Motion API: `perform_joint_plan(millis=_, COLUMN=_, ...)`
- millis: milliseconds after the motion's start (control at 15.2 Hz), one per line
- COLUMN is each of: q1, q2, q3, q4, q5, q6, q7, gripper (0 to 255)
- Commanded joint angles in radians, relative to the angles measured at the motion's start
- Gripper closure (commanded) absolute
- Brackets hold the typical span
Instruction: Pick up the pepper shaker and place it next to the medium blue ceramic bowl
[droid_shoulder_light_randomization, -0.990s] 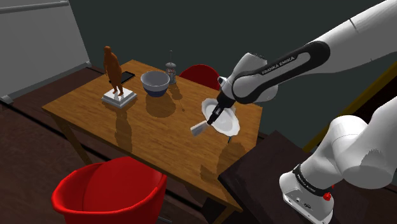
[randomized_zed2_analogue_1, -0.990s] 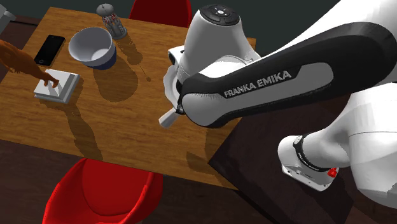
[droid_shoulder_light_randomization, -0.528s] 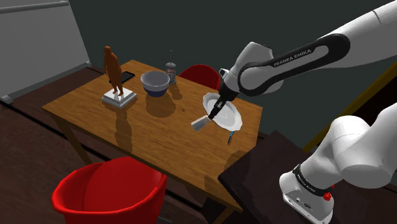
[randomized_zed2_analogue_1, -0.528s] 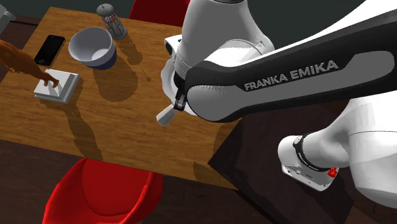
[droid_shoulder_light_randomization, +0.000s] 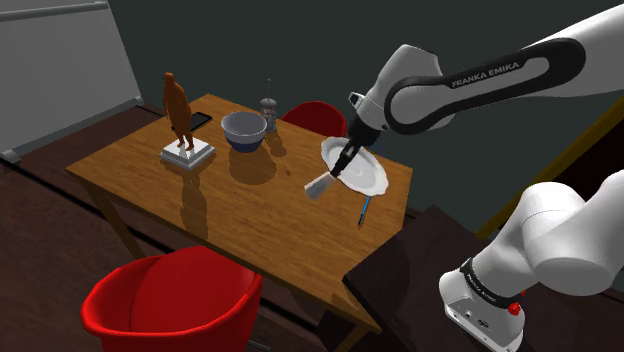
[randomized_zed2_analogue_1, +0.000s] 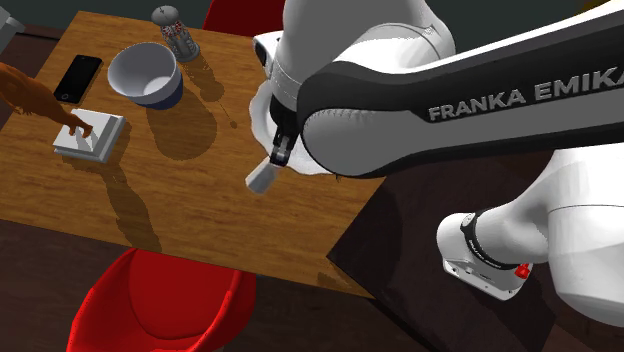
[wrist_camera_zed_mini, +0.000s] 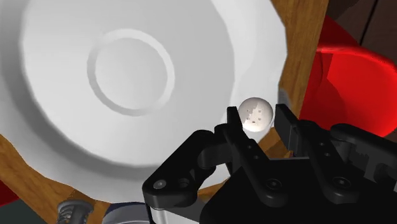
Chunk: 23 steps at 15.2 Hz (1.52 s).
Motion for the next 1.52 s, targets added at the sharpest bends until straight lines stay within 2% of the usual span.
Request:
perform_joint_plan(millis=0, q1=-0.006, q2=-0.016, q3=0.002, q4=0.013, q5=-0.013, q6=-0.029, q7=0.013, gripper=255)
perform_joint_plan(millis=198, q1=-0.011, q2=-0.037, q3=0.005, q4=0.03, q5=-0.026, q6=-0.065, q7=0.028, gripper=255)
perform_joint_plan(millis=528, q1=-0.001, q2=0.165, q3=-0.012, q4=0.236, q5=-0.002, q6=-0.075, q7=0.003, gripper=255)
perform_joint_plan(millis=1056, q1=-0.009, q2=0.468, q3=-0.023, q4=0.611, q5=0.028, q6=-0.156, q7=-0.011, gripper=255)
perform_joint_plan(millis=1452, q1=-0.032, q2=0.707, q3=-0.022, q4=0.953, q5=0.035, q6=-0.264, q7=0.004, gripper=255)
